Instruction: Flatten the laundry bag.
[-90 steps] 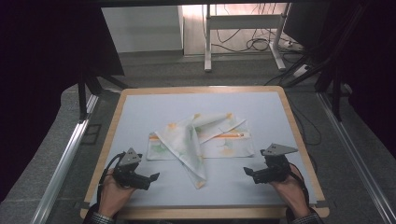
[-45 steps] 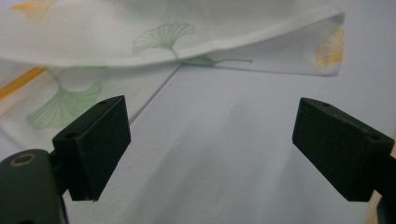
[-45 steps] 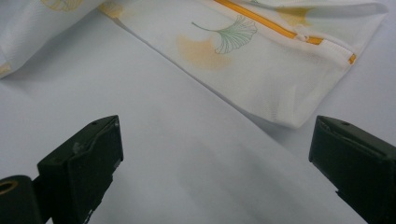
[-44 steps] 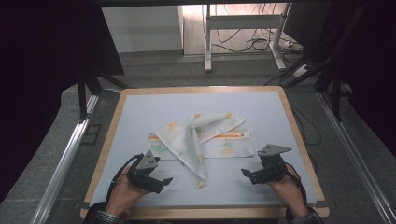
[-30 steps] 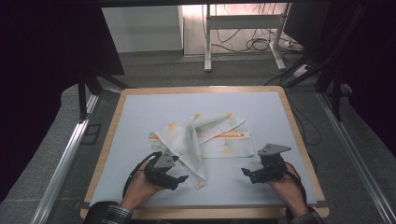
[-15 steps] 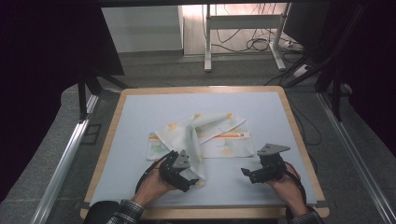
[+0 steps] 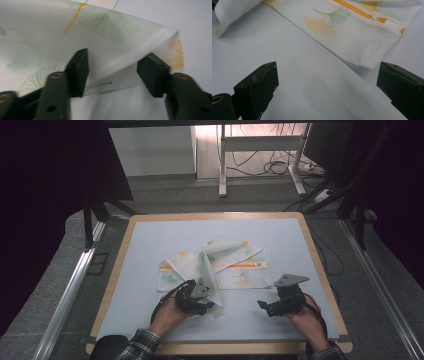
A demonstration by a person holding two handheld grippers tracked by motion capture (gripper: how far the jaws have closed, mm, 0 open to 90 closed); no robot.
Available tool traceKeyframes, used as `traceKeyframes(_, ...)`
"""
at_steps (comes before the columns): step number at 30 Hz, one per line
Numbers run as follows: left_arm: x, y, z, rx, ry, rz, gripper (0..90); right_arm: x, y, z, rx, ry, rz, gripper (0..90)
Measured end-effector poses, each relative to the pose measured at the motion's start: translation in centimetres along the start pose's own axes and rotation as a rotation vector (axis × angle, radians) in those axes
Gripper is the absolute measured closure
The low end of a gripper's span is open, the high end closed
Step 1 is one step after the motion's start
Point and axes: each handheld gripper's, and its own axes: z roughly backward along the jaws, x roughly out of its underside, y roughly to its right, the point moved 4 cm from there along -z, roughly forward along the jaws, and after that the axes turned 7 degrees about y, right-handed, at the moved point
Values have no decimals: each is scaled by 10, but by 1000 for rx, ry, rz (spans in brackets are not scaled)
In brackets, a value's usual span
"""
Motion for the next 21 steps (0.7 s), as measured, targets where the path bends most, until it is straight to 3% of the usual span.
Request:
traceKeyframes(4,-3,-7,5,7,27,33,799,0,0,0,0,-3,6,42)
traceKeyframes(6,-5,-12,10,3,50,50,884,0,-1,0,-2,-4,4,44)
traceKeyframes(12,-6,-27,27,5,99,108,894,-1,-2,-1,2,-11,-18,51)
traceKeyframes(16,-4,-37,35,-6,117,144,893,-1,-1,-3,23,-8,-57,27)
traceKeyframes(21,-2,-43,39,-21,120,162,889,-3,4,-5,36,13,-97,17)
